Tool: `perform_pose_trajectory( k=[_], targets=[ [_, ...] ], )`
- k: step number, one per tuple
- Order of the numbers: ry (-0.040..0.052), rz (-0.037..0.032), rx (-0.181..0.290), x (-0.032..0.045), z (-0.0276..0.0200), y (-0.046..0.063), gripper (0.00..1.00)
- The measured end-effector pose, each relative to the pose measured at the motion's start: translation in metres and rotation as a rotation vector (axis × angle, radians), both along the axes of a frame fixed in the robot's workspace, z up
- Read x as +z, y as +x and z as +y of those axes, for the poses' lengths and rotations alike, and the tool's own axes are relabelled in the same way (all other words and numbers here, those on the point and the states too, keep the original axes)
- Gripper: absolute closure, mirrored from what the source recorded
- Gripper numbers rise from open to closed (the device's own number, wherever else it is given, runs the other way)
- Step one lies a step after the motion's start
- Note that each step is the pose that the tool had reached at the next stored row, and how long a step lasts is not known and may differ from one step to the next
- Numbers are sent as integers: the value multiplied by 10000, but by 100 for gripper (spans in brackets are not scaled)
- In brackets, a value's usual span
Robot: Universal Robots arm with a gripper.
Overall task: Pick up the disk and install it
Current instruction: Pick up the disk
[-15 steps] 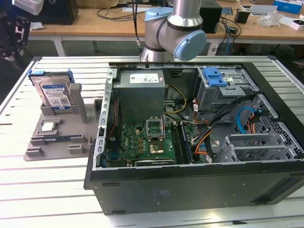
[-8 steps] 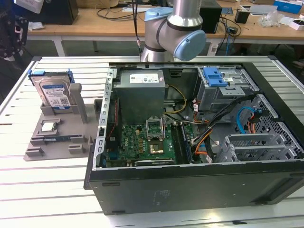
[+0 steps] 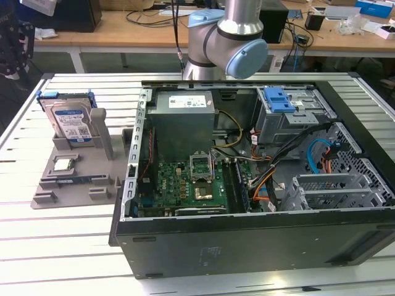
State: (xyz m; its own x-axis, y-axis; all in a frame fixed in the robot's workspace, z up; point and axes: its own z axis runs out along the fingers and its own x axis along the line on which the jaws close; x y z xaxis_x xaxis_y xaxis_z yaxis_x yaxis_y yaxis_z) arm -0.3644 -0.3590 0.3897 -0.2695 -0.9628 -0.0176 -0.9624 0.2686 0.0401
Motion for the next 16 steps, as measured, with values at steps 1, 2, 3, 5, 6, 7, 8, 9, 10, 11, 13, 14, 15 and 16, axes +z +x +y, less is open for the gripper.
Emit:
perform_pose_trajectory(
  k=[1, 2, 3, 5, 6, 7, 8, 9, 10, 11, 13, 14, 15, 16],
  targets=[
    [-1, 0, 90, 0, 0, 0, 89],
    [-1, 1, 217, 0, 0, 0, 89],
    [-2, 0, 303, 0, 0, 0, 89],
    [-2, 0, 506, 0, 0, 0, 89],
    [-3, 0, 585, 0, 0, 0, 89],
    [-3, 0, 663, 0, 0, 0, 89],
    [-4, 0, 760, 0, 0, 0, 89],
    [-5, 1, 844, 0, 0, 0, 89],
    [-6, 0, 934, 0, 0, 0, 89],
    [-7, 1, 1022, 0, 0, 0, 89],
    [-9, 0, 1207, 0, 0, 0, 89],
    [-10, 0, 1313, 0, 0, 0, 89],
    [-10, 0, 1395, 0, 0, 0, 89],
    [-12, 0, 1500, 0, 0, 0, 89]
  ],
)
